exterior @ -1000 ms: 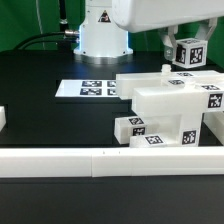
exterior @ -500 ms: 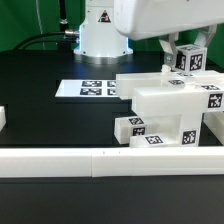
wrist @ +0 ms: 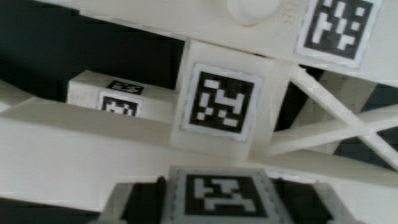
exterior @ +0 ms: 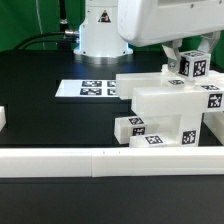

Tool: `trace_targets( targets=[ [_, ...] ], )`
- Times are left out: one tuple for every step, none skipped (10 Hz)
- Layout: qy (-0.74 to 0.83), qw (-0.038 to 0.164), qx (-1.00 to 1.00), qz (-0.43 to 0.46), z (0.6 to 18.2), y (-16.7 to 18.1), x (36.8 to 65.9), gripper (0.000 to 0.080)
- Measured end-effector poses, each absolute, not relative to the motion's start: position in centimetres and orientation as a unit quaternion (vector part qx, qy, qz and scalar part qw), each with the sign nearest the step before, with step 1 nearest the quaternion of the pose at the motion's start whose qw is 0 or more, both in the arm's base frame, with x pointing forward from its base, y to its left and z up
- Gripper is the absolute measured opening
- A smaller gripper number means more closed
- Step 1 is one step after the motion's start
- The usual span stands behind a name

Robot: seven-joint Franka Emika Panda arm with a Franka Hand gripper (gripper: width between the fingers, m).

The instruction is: Assemble chair

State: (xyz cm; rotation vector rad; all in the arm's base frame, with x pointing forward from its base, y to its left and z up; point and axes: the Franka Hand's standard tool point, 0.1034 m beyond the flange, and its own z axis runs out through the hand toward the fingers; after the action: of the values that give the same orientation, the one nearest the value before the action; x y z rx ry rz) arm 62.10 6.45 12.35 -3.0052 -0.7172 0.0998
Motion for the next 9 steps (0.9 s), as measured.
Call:
trace_targets(
  targets=[
    [-0.23, 0.025, -0.972, 0.032, 12.31, 6.24, 62.19, 0.0284],
    [-0.23, 0.025, -0.972, 0.032, 12.22, 6.16, 62.25, 0.0284],
    [-0.23, 0.025, -0.972, 0.033, 12.02, 6.13, 62.19, 0.0284],
    [-0.229, 0.025, -0.973, 0.034, 11.82, 6.03, 62.16, 0.0284],
    [-0.228, 0.024, -0.973, 0.034, 11.67, 5.99, 62.15, 0.0284],
    [-0.228, 0.023, -0.973, 0.031, 11.6, 6.0, 62.23, 0.0284],
    [-0.227, 0.022, -0.973, 0.027, 11.59, 5.98, 62.35, 0.0284],
    [-0.227, 0.022, -0.973, 0.027, 11.59, 5.96, 62.37, 0.0284],
    [-0.226, 0.022, -0.973, 0.025, 11.6, 5.85, 62.45, 0.0284]
  ],
)
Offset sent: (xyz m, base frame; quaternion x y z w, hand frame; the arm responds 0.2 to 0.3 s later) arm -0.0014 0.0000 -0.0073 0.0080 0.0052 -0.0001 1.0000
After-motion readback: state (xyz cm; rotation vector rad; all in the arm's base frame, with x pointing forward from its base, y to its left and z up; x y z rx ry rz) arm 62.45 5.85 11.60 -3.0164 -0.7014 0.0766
